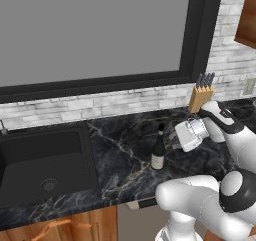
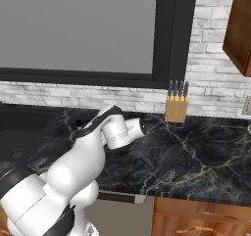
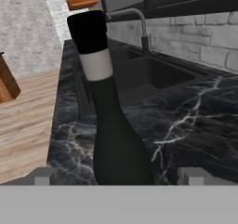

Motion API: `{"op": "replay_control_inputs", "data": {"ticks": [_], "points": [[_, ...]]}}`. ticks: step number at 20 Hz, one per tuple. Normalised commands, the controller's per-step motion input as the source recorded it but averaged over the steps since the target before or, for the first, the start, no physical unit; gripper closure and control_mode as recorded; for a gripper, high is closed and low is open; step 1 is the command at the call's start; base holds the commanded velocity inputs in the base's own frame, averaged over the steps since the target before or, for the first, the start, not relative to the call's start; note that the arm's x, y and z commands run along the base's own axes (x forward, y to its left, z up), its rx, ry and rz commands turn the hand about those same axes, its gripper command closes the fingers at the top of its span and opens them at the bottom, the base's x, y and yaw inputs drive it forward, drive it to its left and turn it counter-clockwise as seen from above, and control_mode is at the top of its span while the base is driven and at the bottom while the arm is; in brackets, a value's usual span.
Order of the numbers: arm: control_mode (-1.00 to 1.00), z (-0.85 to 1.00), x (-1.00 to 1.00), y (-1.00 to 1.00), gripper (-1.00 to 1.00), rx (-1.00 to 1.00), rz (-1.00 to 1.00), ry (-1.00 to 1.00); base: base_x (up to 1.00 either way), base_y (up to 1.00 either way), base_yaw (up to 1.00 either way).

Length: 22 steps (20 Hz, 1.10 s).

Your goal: Place the drinks on the dining counter in a tight cluster.

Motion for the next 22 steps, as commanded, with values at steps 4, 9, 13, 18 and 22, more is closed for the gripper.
{"op": "replay_control_inputs", "data": {"ticks": [4, 9, 13, 18, 22], "points": [[-1.0, -0.15, 0.01, 0.01, -1.0, 0.01, -0.01, 0.0, 0.0, 0.0, 0.0], [-1.0, -0.02, 0.01, 0.13, -1.0, 0.0, 0.0, 0.0, 0.0, 0.0, 0.0], [-1.0, 0.0, 0.02, 0.15, -1.0, 0.0, 0.0, 0.0, 0.0, 0.0, 0.0], [-1.0, -0.02, 0.0, 0.06, -1.0, 0.01, 0.0, 0.0, 0.0, 0.0, 0.0], [-1.0, -0.04, 0.0, 0.06, -1.0, 0.01, 0.0, 0.0, 0.0, 0.0, 0.0]]}}
